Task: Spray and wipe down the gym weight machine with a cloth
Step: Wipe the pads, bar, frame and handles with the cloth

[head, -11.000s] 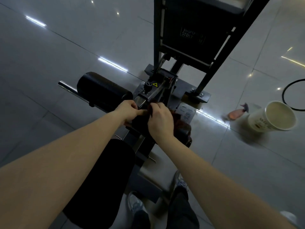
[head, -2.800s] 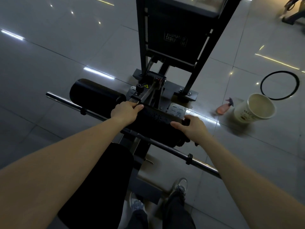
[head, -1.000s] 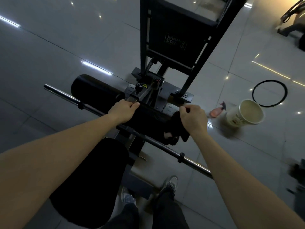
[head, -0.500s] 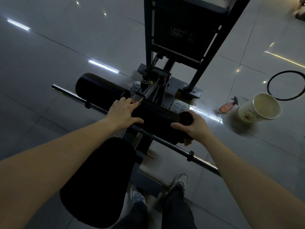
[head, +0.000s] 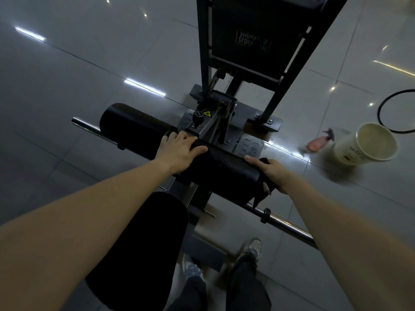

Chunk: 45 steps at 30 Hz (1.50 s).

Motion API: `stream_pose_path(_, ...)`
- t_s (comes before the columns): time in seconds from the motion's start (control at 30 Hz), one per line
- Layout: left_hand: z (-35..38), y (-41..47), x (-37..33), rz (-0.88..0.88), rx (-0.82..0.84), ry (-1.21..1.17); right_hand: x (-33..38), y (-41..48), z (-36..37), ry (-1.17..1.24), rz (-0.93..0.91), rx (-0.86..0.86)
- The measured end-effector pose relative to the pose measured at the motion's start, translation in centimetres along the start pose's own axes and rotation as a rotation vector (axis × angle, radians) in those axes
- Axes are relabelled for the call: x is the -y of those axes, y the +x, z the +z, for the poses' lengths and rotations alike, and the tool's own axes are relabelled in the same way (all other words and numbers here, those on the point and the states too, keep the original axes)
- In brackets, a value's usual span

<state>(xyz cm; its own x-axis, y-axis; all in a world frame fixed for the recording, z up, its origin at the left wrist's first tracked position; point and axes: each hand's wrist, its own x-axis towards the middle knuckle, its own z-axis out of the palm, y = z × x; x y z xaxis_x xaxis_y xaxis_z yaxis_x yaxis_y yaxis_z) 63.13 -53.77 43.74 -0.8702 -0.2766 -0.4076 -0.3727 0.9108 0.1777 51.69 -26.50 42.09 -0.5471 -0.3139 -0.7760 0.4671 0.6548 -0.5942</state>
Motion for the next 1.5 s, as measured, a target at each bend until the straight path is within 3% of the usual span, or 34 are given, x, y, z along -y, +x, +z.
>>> stream_pose_path(0.1, 0.8, -0.5, -0.4, -0.013, -0.056, -0.003, 0.2, -1.3, 1.2, -0.125, -0.079, -0.225)
stream_pose_path(0.2, 1.2, -0.7, -0.6, -0.029, -0.084, -0.019, 0.2, -2.8, 5.1, -0.347, -0.342, -0.551)
stream_pose_path(0.3, 1.4, -0.9, -0.7, -0.031, -0.114, -0.027, 1.2, -3.0, 7.5, -0.547, -0.475, -0.645)
stream_pose_path(0.43, 1.5, -0.9, -0.9, -0.039, -0.16, -0.055, 4.8, -2.4, 9.0, -0.63, -0.491, -0.52)
stream_pose_path(0.6, 1.5, -1.4, -0.8, -0.006, -0.14, 0.118, 11.5, -0.7, 14.6, -0.165, -0.584, -0.216)
stream_pose_path(0.67, 1.4, -1.4, -0.7, -0.006, -0.151, 0.119, 11.7, -0.4, 13.9, -0.252, -0.599, -0.154)
stream_pose_path(0.77, 1.3, -1.2, -0.7, 0.02, -0.176, 0.036, 8.4, -1.2, 11.6, -0.604, -0.687, -0.199)
stream_pose_path(1.0, 1.6, -0.7, -0.5, -0.004, -0.162, -0.083, -0.3, -5.5, 5.7, -0.729, -0.733, -0.531)
stream_pose_path(1.13, 1.8, -0.7, -0.8, -0.016, -0.181, -0.074, 2.5, -3.9, 7.8, -0.706, -0.609, -0.516)
stream_pose_path(1.27, 2.1, -0.9, -0.3, 0.027, -0.205, 0.031, 9.0, -0.3, 13.0, -0.568, -0.653, -0.32)
stream_pose_path(1.37, 2.2, -0.8, 0.1, 0.029, -0.196, 0.054, 9.9, 0.5, 12.7, -0.535, -0.673, -0.217)
stream_pose_path(1.5, 2.0, -0.6, -0.3, 0.025, -0.215, -0.017, 3.6, -1.9, 8.1, -0.591, -0.753, -0.385)
